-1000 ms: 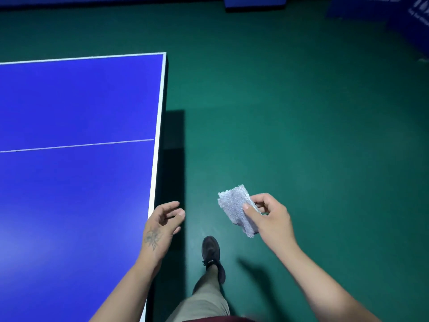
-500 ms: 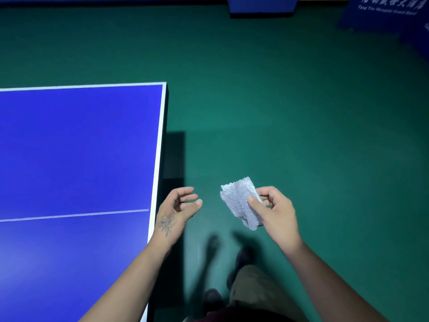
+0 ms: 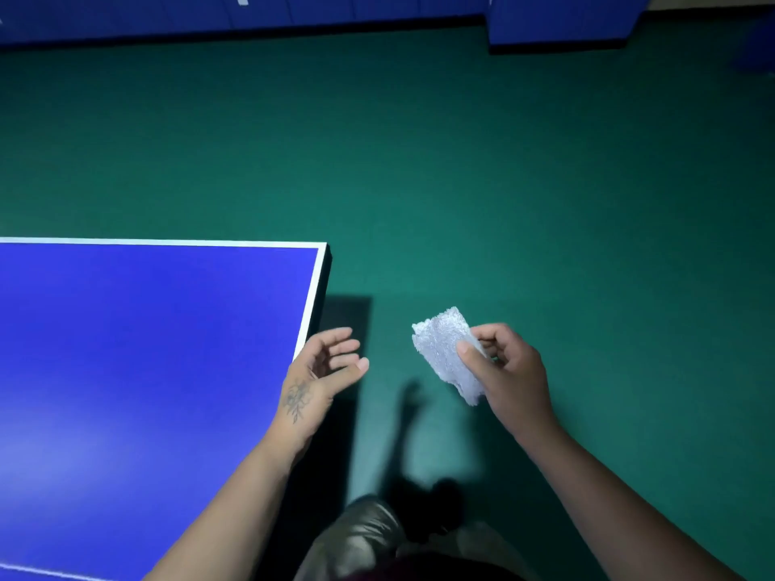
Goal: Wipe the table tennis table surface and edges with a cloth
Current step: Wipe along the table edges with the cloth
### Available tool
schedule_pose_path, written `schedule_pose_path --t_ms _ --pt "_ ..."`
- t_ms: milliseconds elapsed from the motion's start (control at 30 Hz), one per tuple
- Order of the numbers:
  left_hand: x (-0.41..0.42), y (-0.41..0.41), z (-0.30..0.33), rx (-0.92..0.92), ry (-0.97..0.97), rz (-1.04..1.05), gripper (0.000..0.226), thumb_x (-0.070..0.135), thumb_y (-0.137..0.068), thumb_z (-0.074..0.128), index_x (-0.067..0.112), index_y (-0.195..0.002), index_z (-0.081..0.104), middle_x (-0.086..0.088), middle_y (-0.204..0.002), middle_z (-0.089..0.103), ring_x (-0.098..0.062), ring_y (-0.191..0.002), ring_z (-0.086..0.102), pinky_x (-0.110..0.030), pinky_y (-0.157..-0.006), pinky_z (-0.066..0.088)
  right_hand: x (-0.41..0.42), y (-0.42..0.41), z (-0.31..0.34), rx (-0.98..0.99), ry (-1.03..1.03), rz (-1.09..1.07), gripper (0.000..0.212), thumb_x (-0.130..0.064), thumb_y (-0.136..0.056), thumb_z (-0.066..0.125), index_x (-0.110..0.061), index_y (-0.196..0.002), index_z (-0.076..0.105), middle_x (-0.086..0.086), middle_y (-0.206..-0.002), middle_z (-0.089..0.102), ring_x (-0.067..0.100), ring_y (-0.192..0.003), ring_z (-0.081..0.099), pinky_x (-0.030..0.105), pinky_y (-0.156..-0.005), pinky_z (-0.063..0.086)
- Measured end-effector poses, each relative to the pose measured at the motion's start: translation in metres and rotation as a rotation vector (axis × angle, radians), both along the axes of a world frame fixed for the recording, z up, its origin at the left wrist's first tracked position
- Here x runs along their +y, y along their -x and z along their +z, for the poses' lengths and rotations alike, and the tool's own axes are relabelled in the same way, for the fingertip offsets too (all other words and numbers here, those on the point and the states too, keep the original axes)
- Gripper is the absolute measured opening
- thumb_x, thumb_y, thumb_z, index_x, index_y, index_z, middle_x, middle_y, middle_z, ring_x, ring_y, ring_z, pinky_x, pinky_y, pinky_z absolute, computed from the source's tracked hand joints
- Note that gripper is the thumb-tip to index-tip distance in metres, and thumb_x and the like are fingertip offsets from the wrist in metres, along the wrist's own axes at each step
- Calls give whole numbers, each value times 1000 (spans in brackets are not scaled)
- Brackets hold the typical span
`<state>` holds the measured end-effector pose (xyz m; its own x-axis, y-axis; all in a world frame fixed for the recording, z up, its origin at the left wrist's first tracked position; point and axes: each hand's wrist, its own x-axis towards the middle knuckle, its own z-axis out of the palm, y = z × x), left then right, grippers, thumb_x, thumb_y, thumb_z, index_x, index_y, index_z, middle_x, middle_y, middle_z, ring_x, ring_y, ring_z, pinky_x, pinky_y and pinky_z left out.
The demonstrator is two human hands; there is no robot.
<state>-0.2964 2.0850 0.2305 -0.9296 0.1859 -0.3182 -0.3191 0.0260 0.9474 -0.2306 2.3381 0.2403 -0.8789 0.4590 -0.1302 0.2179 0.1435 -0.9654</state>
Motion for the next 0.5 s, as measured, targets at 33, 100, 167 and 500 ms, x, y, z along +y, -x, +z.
schedule_pose_path --t_ms 33,100,167,500 --pt "6 21 2 15 -4 9 62 20 -74 87 15 -133 69 -15 -129 72 -16 -106 69 -34 -107 54 9 26 4 7 -2 22 17 -7 -92 76 -23 -90 72 -18 -79 70 3 -71 61 15 -66 48" --pt "13 61 2 20 -15 44 63 22 -73 90 16 -132 70 -12 -128 73 -15 -108 69 -29 -104 52 22 75 8 10 0 71 17 -6 -93 76 -22 -91 72 -16 -81 72 3 -73 62 15 -68 48" --pt "21 101 -2 11 -33 95 70 30 -67 94 17 -132 71 -11 -128 74 -16 -108 69 -29 -103 52 34 126 9 1 6 109 15 -7 -93 77 -21 -92 72 -11 -84 74 6 -75 64 17 -69 50" --pt "56 367 -32 -51 -102 169 60 23 -71 87 17 -129 71 -7 -124 77 -11 -104 72 -23 -97 54 62 403 -6 -18 -34 153 9 -8 -95 77 -16 -94 73 3 -89 76 24 -82 70 33 -74 54"
